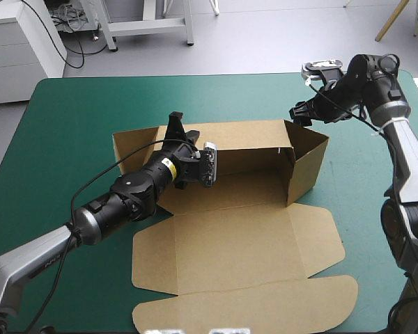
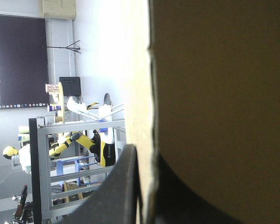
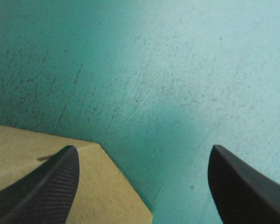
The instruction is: Fold the box
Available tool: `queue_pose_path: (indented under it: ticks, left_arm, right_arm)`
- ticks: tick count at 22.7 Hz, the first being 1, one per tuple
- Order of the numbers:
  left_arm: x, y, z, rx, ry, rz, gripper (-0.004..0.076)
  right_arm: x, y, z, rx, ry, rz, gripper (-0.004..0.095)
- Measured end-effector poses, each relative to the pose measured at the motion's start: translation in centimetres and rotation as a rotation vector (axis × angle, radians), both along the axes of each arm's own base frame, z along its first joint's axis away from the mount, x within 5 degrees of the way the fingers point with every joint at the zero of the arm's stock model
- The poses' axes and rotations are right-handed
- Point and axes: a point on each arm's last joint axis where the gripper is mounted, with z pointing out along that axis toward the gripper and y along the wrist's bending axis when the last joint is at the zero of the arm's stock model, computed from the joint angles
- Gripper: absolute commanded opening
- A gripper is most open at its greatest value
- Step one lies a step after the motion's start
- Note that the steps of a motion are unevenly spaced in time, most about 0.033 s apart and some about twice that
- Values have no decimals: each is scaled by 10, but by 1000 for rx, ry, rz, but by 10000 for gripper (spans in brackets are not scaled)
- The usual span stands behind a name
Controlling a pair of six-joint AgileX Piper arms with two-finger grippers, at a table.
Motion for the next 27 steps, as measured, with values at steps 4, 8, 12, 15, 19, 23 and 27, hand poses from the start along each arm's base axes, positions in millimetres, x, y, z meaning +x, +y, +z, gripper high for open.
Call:
queue_pose_path:
  ticks: [4,8,12,15,19,23,27]
  left_arm:
    - [0,0,0,1,0,1,-10]
    - [0,1,0,2,-1,6,-10]
    - [0,1,0,-4,3,11,-10]
    - [0,1,0,-14,8,16,-10]
    - [0,1,0,-15,8,16,-10]
    - [0,1,0,-16,9,17,-10]
    - [0,1,0,-17,9,16,-10]
  right_arm:
    - [-20,-3,9,-21,-2,-2,687]
    - [-47,-5,10,-41,15,26,688]
    - [-65,2,-6,20,19,137,688]
    - [-78,5,-30,53,12,173,688]
    - [-98,3,-45,47,-66,167,688]
    - [-115,3,-47,46,-109,198,688]
    - [-121,4,-46,49,-111,217,688]
